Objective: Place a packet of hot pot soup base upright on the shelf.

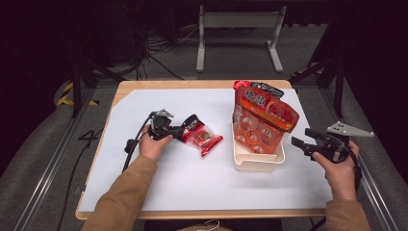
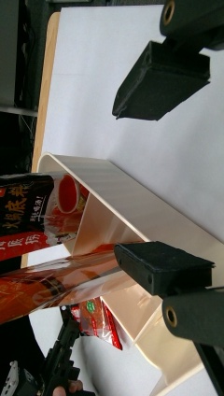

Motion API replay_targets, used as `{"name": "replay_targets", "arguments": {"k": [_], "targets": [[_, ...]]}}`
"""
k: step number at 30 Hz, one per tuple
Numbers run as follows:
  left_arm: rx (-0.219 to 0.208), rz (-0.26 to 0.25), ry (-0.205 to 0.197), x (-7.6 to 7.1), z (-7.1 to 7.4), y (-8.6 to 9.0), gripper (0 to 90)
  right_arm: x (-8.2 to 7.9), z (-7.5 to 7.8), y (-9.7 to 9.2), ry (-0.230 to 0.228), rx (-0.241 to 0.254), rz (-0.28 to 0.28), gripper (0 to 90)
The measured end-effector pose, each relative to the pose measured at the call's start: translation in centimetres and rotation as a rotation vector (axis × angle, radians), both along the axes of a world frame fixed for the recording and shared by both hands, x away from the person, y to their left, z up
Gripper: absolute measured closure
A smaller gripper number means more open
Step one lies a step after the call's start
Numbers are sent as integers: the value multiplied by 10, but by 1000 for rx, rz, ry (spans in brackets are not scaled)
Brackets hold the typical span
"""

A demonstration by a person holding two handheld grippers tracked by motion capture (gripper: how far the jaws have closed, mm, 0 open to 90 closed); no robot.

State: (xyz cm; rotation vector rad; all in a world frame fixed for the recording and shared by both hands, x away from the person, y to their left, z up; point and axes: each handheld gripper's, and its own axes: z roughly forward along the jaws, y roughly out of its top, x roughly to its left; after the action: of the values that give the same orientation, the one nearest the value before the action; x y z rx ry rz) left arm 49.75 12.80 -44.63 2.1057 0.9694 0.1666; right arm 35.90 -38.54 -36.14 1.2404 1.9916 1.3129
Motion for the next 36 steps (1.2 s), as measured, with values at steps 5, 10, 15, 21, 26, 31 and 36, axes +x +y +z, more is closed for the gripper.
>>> {"name": "replay_targets", "arguments": {"k": [5, 10, 15, 21, 26, 31, 36], "targets": [[9, 4, -2, -1, 0, 0, 887, 0, 0, -1, 0, 7, -1, 286], [6, 1, -21, -4, 6, 0, 900, 0, 0, -1, 1, 8, 0, 290], [-21, -4, -27, -6, 13, 2, 900, -1, 0, -2, -5, 13, -5, 301], [-73, -24, -61, -14, 30, 6, 900, -2, 2, -5, -15, 13, -14, 325], [-116, -47, -92, -21, 46, 10, 900, -2, 2, -6, -19, 18, -15, 334], [-139, -71, -133, -30, 62, 12, 900, -2, 2, -5, -20, 21, -13, 338], [-144, -95, -170, -38, 75, 12, 900, -1, 3, -5, -22, 26, -12, 341]]}}
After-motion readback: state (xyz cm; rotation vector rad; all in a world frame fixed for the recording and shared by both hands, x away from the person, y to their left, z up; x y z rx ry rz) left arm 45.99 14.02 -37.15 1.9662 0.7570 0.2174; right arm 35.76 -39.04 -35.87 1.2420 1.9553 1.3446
